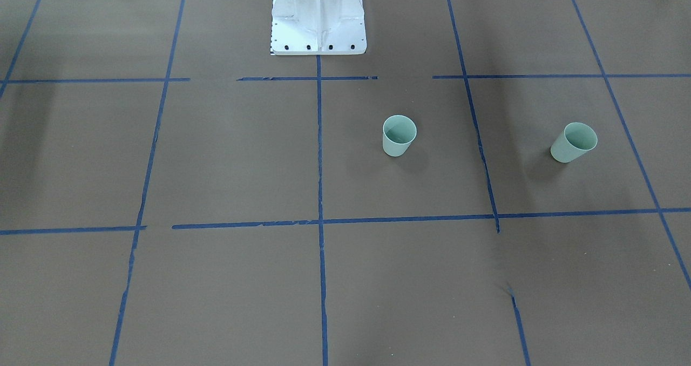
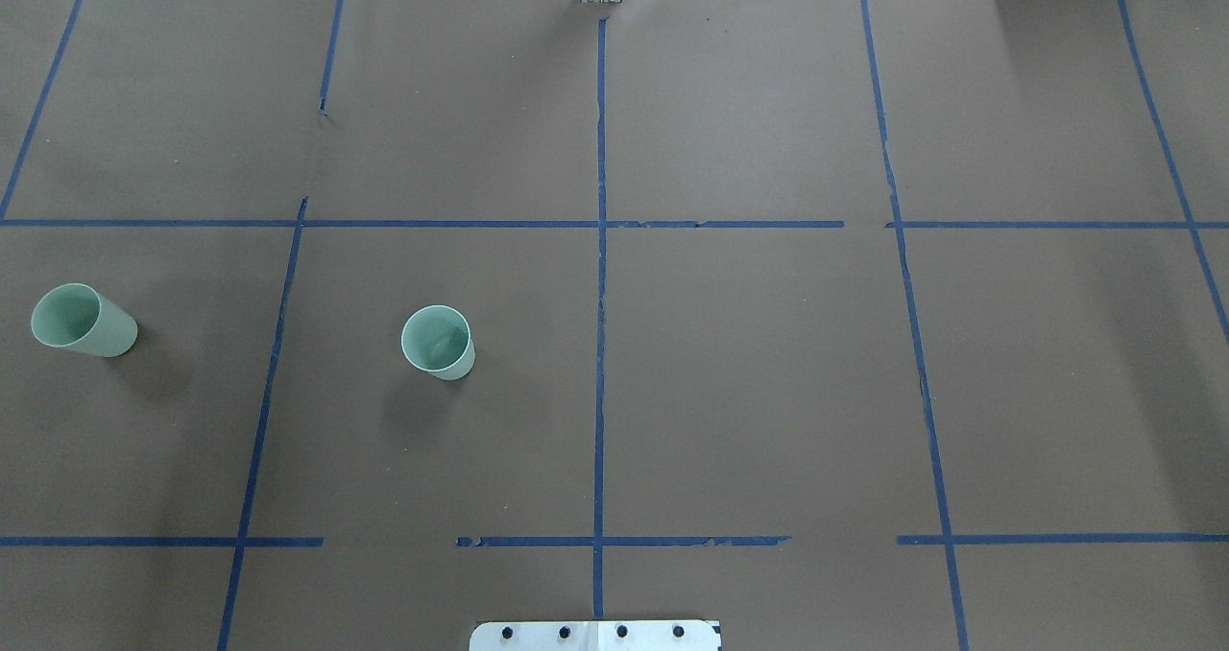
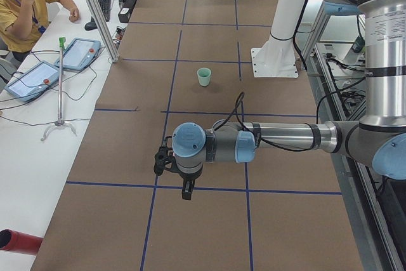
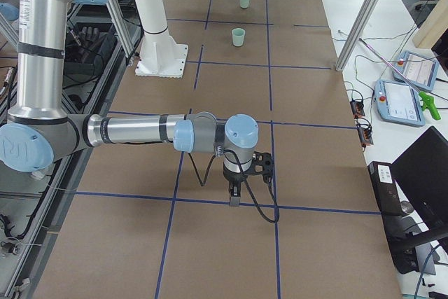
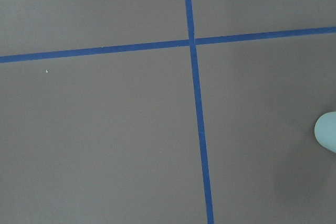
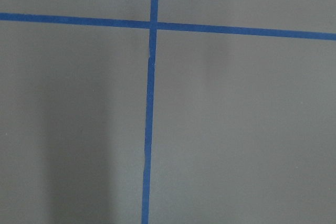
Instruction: Stack cups
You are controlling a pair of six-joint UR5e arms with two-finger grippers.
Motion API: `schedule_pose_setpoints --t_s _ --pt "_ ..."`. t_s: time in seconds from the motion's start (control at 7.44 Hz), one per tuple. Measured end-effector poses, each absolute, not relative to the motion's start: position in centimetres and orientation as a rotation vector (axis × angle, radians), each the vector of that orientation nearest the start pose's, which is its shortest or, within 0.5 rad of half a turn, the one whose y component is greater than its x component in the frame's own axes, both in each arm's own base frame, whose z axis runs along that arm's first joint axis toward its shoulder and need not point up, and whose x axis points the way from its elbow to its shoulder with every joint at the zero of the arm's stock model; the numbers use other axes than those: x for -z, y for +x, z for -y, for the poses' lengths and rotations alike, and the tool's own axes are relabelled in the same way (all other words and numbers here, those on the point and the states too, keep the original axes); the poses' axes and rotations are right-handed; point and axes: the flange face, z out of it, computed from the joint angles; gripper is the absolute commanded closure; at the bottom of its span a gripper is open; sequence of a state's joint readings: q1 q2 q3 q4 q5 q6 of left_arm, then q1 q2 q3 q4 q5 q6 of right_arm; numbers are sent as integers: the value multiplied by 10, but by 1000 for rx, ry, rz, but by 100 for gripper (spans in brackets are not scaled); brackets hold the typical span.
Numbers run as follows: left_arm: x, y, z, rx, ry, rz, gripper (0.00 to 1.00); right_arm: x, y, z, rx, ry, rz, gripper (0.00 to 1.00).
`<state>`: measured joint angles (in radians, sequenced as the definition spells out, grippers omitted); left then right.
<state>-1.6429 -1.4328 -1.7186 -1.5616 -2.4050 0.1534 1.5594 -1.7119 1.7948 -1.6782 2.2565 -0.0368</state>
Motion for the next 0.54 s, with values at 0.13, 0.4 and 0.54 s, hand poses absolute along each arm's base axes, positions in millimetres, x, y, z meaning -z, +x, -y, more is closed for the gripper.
schedule_pose_setpoints --t_s 0.13,0.4,0.54 --pt "-646 -91 428 -78 95 -828 0 -630 65 429 38 -15 686 0" --pt "-647 -90 431 -78 99 -827 0 -631 66 429 37 -15 686 0" --pt "-640 -90 436 -68 111 -825 0 -630 66 429 37 -15 686 0"
